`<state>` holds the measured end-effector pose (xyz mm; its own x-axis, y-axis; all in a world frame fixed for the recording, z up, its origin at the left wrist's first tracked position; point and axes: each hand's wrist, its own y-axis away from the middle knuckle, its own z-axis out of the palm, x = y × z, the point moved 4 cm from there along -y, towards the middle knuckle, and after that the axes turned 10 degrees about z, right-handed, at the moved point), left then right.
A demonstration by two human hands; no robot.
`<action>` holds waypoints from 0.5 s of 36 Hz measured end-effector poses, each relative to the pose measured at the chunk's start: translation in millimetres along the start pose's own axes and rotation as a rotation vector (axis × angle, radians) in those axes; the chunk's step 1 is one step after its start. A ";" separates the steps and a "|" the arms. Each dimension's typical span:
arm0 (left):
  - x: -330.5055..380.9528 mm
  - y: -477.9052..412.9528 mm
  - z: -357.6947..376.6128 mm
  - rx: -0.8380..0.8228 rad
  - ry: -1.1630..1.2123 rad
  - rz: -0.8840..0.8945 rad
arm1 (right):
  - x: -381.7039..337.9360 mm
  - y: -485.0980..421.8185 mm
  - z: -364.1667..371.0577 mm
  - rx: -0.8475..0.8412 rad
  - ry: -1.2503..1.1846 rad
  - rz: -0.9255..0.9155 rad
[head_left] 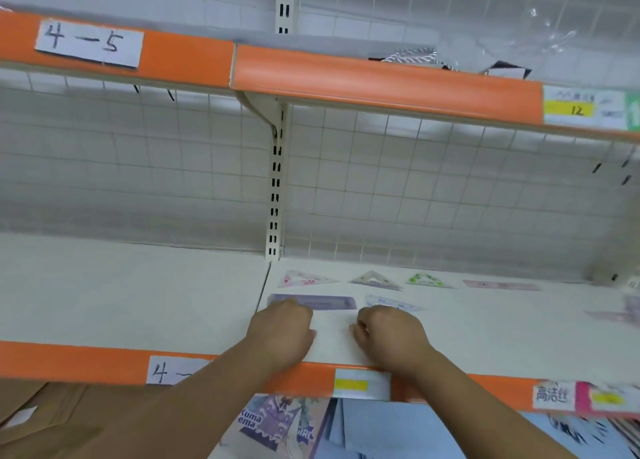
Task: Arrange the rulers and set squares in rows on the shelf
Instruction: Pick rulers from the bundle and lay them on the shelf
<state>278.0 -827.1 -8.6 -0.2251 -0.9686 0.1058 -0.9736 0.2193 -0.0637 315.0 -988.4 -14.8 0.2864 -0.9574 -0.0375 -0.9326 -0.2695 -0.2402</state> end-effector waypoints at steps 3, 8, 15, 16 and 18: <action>1.4 -1.0 0.7 0.006 0.006 0.017 | 9.2 6.5 -1.7 0.006 0.009 0.039; 6.0 -1.6 5.9 -0.028 0.008 0.047 | 18.8 16.4 -2.5 0.008 0.016 0.100; 15.1 -2.7 11.0 -0.046 0.006 0.081 | 27.1 25.2 -0.3 0.010 0.024 0.135; 17.2 -3.6 11.1 -0.047 0.005 0.085 | 28.9 26.2 -0.8 0.013 0.021 0.141; 22.2 -5.4 10.3 -0.047 0.003 0.093 | 33.3 28.1 -2.8 0.023 0.016 0.152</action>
<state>278.7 -851.0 -16.2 -0.3144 -0.9435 0.1046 -0.9493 0.3134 -0.0263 297.8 -1028.2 -20.1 0.1385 -0.9886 -0.0598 -0.9596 -0.1191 -0.2549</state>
